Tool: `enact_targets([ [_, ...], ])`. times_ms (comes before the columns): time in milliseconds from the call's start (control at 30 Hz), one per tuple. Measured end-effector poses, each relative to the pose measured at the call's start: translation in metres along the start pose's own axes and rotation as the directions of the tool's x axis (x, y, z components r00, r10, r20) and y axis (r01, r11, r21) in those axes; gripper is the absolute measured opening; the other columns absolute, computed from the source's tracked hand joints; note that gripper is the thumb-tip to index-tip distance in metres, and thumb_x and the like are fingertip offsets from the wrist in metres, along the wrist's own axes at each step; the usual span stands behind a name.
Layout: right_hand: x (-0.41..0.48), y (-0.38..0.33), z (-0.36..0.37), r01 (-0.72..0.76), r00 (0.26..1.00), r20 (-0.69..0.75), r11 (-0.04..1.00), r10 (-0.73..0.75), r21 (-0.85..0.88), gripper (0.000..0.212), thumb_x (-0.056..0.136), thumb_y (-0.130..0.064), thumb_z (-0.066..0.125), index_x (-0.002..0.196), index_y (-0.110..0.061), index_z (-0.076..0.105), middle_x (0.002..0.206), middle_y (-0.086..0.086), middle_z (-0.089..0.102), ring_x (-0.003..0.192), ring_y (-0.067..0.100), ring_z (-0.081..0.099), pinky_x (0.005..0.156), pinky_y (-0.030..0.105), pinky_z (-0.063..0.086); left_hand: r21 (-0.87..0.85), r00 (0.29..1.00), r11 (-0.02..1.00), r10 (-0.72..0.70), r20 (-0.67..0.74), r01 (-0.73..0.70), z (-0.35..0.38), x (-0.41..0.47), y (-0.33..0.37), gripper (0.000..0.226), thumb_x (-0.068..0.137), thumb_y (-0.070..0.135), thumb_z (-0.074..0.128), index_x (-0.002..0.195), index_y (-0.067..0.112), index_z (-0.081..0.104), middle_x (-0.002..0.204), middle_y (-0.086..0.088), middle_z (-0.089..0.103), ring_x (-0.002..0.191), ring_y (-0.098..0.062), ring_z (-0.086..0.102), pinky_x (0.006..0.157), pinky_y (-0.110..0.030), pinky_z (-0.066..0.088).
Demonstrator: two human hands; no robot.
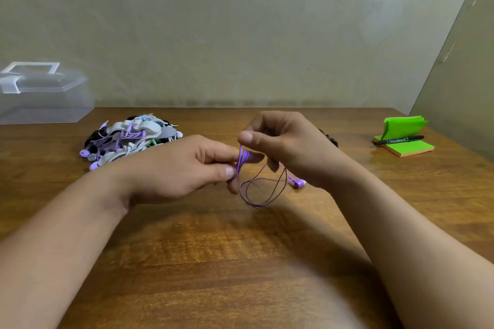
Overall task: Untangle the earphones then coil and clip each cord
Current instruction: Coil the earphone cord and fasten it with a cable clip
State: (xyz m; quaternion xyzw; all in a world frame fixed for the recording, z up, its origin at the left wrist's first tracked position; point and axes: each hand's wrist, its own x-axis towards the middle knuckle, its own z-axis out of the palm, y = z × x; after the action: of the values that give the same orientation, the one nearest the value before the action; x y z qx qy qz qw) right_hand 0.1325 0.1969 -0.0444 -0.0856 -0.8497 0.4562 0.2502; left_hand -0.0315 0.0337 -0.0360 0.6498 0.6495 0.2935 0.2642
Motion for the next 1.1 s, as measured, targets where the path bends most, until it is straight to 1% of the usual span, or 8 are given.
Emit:
enact_targets([
  [67,0.002,0.006,0.003,-0.064,0.998,0.006,0.953,0.065,0.297,0.023,0.105,-0.026,0.06,0.092,-0.01,0.068,0.071,0.006,0.055,0.055,0.015,0.042,0.049,0.025,0.04,-0.328,0.998,0.943,0.047,-0.046,-0.059,0.003,-0.003,0.006,0.04,0.102,0.01,0.054,0.136,0.028,0.067,0.098,-0.005,0.075,0.047,-0.008,0.04,0.046,-0.016,0.036],
  [200,0.003,0.015,0.014,-0.163,0.987,0.062,0.903,0.151,0.399,0.031,0.11,-0.032,0.051,0.102,-0.005,0.065,0.072,0.001,0.055,0.052,0.01,0.033,0.045,0.021,0.028,-0.586,0.947,0.782,0.02,-0.319,-0.214,0.005,0.006,-0.001,0.046,0.097,0.016,0.053,0.14,0.027,0.063,0.105,-0.004,0.076,0.037,-0.004,0.025,0.045,-0.023,0.013],
  [333,0.001,0.009,0.032,-0.17,0.984,0.072,0.977,0.162,0.127,0.034,0.11,-0.036,0.051,0.11,-0.009,0.073,0.072,-0.004,0.056,0.058,0.009,0.04,0.052,0.022,0.032,-0.378,0.803,0.905,-0.074,-0.591,-0.195,0.004,0.015,-0.009,0.045,0.107,0.005,0.048,0.145,0.027,0.057,0.105,-0.004,0.078,0.038,0.0,0.038,0.043,-0.013,0.03],
  [400,0.001,0.001,0.035,-0.139,0.989,0.054,0.99,0.138,0.014,0.029,0.108,-0.036,0.056,0.109,-0.014,0.074,0.067,-0.007,0.052,0.057,0.007,0.041,0.054,0.024,0.034,-0.195,0.776,0.976,-0.049,-0.628,-0.096,0.004,0.016,-0.015,0.045,0.107,0.009,0.051,0.146,0.03,0.056,0.104,0.005,0.079,0.066,0.007,0.064,0.068,-0.004,0.043],
  [500,-0.001,-0.006,0.026,-0.096,0.994,0.028,0.983,0.102,-0.153,0.025,0.104,-0.039,0.063,0.105,-0.016,0.075,0.072,0.002,0.062,0.061,0.017,0.05,0.058,0.036,0.04,0.066,0.807,0.998,0.031,-0.59,0.01,0.006,0.013,-0.023,0.046,0.106,0.018,0.056,0.144,0.043,0.056,0.105,0.02,0.077,0.106,0.006,0.067,0.096,-0.016,0.046],
  [667,0.001,-0.002,0.001,-0.084,0.988,-0.137,0.991,0.07,-0.101,0.02,0.101,-0.033,0.069,0.093,-0.015,0.074,0.056,-0.016,0.049,0.05,0.001,0.04,0.05,0.014,0.034,0.223,0.928,0.974,0.038,-0.371,0.049,0.006,0.008,-0.02,0.044,0.105,0.017,0.056,0.137,0.047,0.062,0.101,0.024,0.076,0.107,0.005,0.067,0.107,-0.034,0.049],
  [900,0.004,0.006,-0.006,-0.065,0.989,-0.117,0.981,0.087,0.182,0.018,0.101,-0.025,0.068,0.092,-0.01,0.07,0.068,-0.001,0.061,0.05,0.008,0.036,0.047,0.022,0.031,-0.186,0.994,0.982,0.011,-0.105,-0.03,0.013,0.003,0.003,0.043,0.107,0.005,0.048,0.141,0.029,0.058,0.106,0.002,0.079,0.083,0.004,0.066,0.078,-0.008,0.044],
  [1100,0.004,0.014,0.014,-0.233,0.972,0.141,0.821,0.187,0.521,0.022,0.109,-0.022,0.049,0.098,-0.01,0.063,0.065,0.004,0.038,0.051,0.012,0.023,0.043,0.021,0.02,-0.527,0.992,0.841,0.081,-0.1,-0.122,0.012,0.002,0.004,0.046,0.099,0.016,0.05,0.144,0.025,0.057,0.127,-0.008,0.073,0.037,-0.005,0.026,0.042,-0.023,0.015],
])
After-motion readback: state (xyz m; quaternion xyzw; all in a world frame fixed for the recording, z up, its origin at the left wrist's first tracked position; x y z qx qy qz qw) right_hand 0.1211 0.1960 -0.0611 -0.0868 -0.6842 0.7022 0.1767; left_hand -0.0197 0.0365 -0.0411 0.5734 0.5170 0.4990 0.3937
